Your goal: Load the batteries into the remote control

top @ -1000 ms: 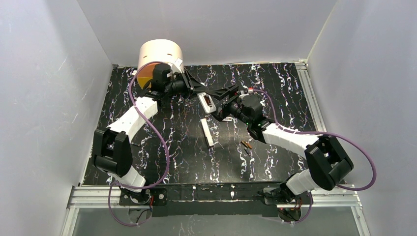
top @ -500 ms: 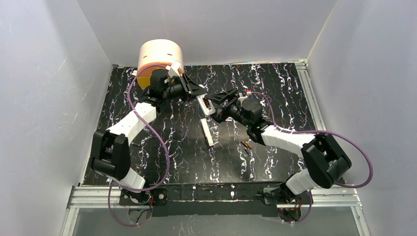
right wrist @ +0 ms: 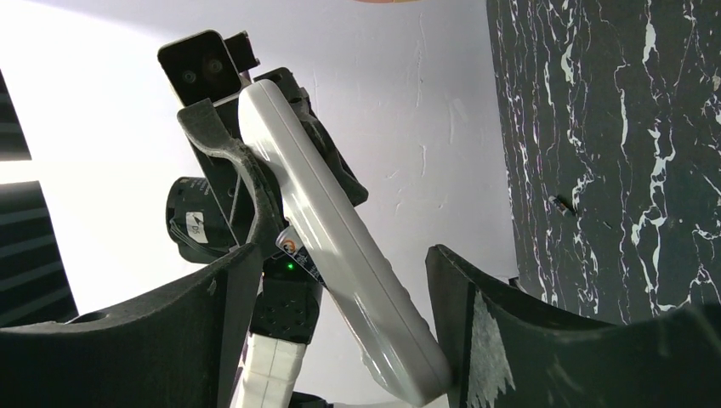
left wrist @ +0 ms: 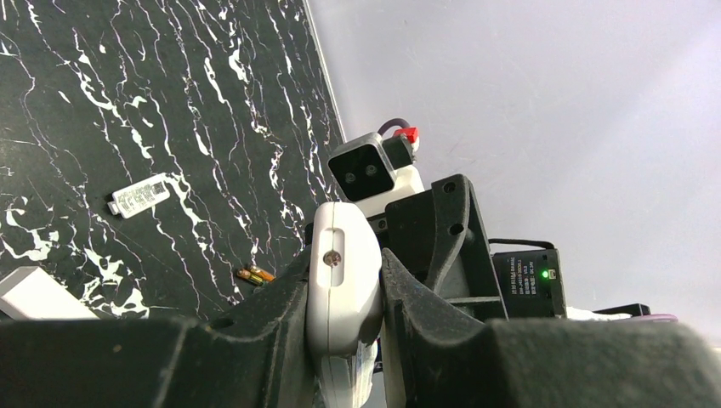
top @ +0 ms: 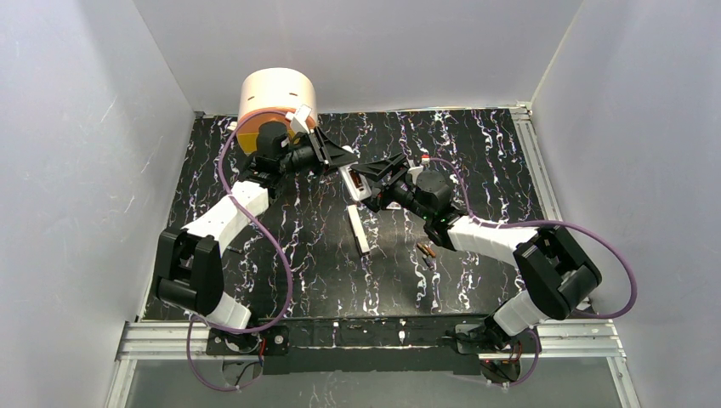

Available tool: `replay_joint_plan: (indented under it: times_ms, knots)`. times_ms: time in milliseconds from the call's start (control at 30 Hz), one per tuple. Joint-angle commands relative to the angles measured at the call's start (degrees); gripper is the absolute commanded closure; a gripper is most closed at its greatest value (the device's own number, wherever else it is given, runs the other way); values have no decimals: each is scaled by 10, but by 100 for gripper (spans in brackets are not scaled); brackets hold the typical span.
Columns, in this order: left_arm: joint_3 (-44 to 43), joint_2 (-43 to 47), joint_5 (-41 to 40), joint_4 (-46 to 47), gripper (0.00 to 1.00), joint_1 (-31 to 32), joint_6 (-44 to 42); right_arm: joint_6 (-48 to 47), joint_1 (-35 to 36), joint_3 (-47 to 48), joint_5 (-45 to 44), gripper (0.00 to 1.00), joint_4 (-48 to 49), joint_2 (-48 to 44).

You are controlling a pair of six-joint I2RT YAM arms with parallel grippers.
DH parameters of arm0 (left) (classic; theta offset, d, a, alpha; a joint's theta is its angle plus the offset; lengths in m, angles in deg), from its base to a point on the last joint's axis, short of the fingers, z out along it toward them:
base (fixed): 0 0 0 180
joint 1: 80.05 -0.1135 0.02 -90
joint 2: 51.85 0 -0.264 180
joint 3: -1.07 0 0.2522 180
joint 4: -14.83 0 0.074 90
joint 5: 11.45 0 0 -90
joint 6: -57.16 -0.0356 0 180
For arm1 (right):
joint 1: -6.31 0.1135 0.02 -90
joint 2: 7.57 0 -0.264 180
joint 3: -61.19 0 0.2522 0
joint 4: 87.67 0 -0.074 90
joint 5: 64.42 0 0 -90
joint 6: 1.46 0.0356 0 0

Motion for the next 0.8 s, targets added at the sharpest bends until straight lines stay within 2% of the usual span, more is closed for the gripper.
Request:
replay_joint_plan:
  times_ms: [0, 167, 333, 600, 667, 700, 767]
  knots:
    - [15, 30, 29, 7, 100, 6, -18, 17, 4, 20, 3, 21, 67, -3]
    - [18, 32, 29, 13, 100, 7, -17, 24, 5, 21, 7, 23, 67, 3]
    - [18, 32, 30, 17, 100, 7, -14, 28, 6, 13, 6, 40, 78, 4]
    - [17, 33, 28, 18, 100, 6, -3, 16, 6, 10, 7, 48, 79, 1]
    - [17, 34, 28, 18, 100, 7, -2, 9, 5, 8, 7, 38, 82, -1]
    - [16, 34, 28, 18, 100, 7, -2, 3, 5, 7, 8, 25, 87, -3]
    - [15, 33, 30, 18, 100, 7, -1, -17, 5, 5, 8, 12, 87, -9]
